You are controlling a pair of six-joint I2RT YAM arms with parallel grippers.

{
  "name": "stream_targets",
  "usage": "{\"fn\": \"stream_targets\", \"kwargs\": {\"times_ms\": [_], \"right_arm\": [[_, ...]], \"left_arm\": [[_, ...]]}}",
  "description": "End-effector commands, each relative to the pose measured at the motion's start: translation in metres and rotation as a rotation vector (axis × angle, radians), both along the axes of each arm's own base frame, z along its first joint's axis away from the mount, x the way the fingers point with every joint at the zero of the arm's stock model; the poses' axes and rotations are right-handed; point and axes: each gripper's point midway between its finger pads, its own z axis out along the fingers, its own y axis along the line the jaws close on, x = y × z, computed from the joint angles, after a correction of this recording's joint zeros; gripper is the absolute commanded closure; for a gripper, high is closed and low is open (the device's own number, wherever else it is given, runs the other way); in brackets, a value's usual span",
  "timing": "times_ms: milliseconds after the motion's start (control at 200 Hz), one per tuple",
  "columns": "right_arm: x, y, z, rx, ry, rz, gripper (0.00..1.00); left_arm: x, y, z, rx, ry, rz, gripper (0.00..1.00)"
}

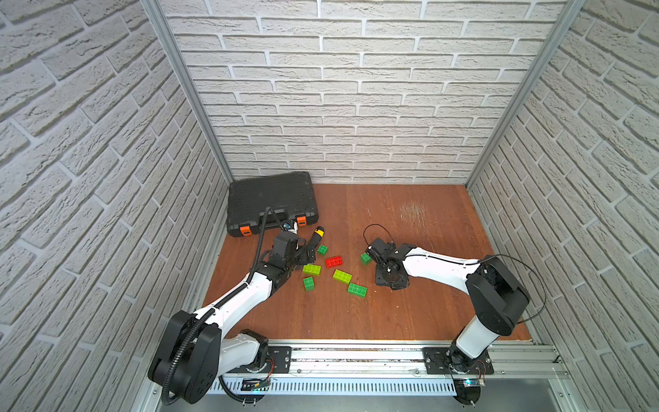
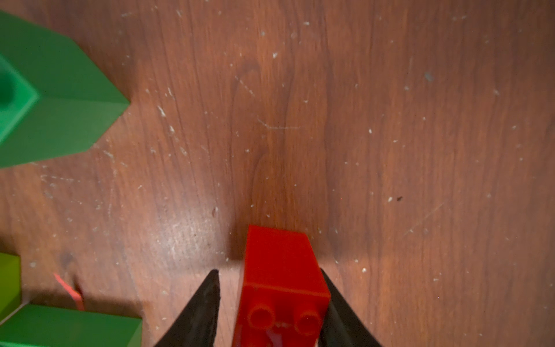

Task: Assemble a spoon with lego
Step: Pick up the lego brick from the center of the board, then place the lego brick at the center of the board.

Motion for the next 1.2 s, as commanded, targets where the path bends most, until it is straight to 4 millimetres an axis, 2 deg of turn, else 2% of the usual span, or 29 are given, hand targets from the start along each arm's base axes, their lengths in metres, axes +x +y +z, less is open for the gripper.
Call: {"fn": "stream_targets", "kwargs": {"times_ms": [0,170,245,350,530,595,710,800,810,840,945,1195], "right_arm": [[0.009,0.003,0.005,0.004,-0.020,0.012,0.55],[0.009,0.000,0.008,-0.026,-0.002,0.054,0.68],[0.010,-0.002,0.017,-0.047,-0.003,0.078,0.73],[0.017,-0.002,0.037,-0.066,-0.022,0.126,0.74],[0.053,0.009,0.071,-0.049,-0.072,0.177,0.75],[0.070,0.015,0.078,-0.022,-0.087,0.188,0.75],[0.101,0.037,0.083,0.010,-0.097,0.235,0.75],[0.120,0.053,0.080,0.020,-0.086,0.264,0.75],[0.122,0.055,0.072,0.016,-0.069,0.266,0.75],[0.127,0.060,0.066,0.022,-0.060,0.271,0.75],[0.141,0.074,0.055,0.056,-0.051,0.281,0.75],[0.156,0.082,0.027,0.047,-0.011,0.280,0.75]], "left_arm": [[0.009,-0.005,0.013,-0.023,-0.039,0.008,0.02],[0.012,-0.006,0.016,-0.024,-0.042,0.008,0.02],[0.012,-0.005,0.016,-0.021,-0.040,0.008,0.02],[0.012,-0.005,0.018,-0.017,-0.042,0.009,0.02],[0.012,-0.005,0.020,-0.014,-0.043,0.009,0.02],[0.013,-0.005,0.021,-0.015,-0.043,0.009,0.02],[0.013,-0.005,0.021,-0.014,-0.042,0.012,0.02],[0.013,-0.004,0.019,-0.011,-0.036,0.017,0.02],[0.013,-0.004,0.020,-0.011,-0.037,0.017,0.02],[0.013,-0.003,0.019,-0.010,-0.034,0.020,0.02],[0.012,-0.002,0.018,-0.011,-0.030,0.024,0.02],[0.013,-0.003,0.013,-0.009,-0.014,0.025,0.02]]}}
